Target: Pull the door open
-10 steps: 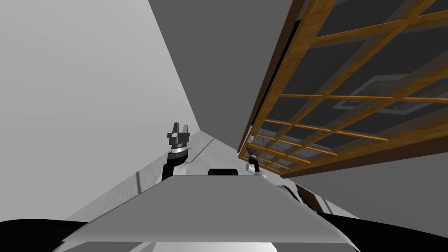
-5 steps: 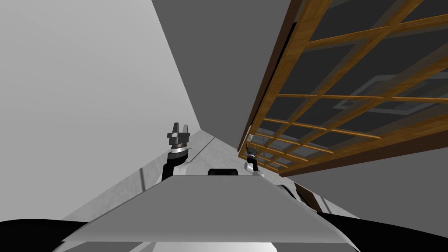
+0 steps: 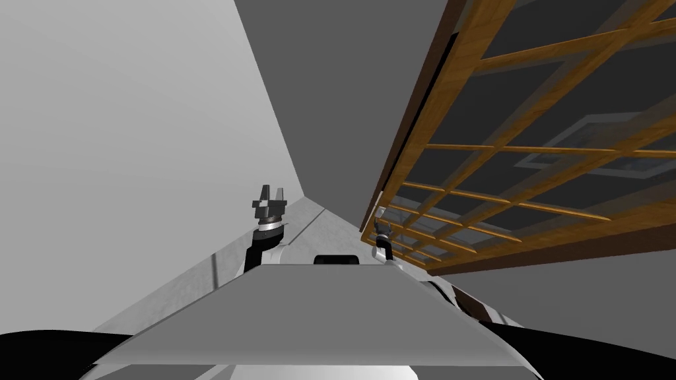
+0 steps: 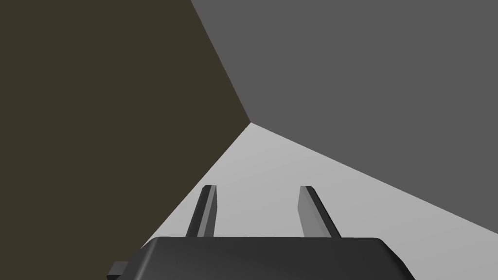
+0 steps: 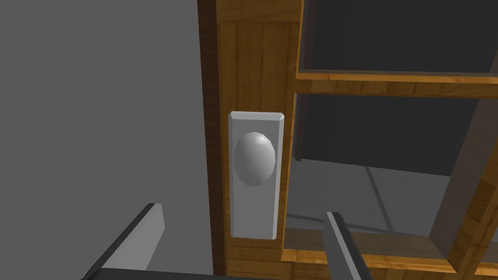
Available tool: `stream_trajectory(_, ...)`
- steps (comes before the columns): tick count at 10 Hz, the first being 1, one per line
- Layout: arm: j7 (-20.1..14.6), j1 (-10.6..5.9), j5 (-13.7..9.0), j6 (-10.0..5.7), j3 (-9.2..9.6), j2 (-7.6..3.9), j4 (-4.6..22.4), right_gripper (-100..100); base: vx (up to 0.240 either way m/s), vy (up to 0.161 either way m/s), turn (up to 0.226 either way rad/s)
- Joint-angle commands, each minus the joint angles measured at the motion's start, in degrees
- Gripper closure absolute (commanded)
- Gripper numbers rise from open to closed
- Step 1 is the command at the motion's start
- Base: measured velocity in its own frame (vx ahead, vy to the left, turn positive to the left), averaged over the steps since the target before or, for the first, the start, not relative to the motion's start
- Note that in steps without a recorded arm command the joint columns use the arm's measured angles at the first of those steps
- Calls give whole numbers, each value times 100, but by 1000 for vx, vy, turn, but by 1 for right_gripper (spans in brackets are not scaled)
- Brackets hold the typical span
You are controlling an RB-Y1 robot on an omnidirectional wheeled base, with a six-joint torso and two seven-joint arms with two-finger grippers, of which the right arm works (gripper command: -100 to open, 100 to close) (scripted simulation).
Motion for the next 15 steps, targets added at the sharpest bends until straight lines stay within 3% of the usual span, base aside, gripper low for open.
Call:
stream_trajectory(1, -201, 70, -21, -42, -9, -173, 69, -100, 211, -7, 95)
stream_trajectory(3, -201, 70, -21, -42, -9, -173, 69, -100, 97, -13, 22)
stream_trajectory(4, -385, 155, -45, -78, -23, -342, 106, -100, 105, 4, 108)
stream_trajectory(7, -617, 264, -75, -123, -40, -556, 153, -100, 157, -13, 77)
stream_trajectory(9, -552, 320, -81, -48, -51, -535, 14, -100, 75, -16, 7)
stream_trajectory(10, -552, 320, -81, -48, -51, -535, 14, 100, 0, 0, 0)
stream_trajectory(15, -552, 320, -81, -48, -51, -535, 14, 100, -8, 1, 2)
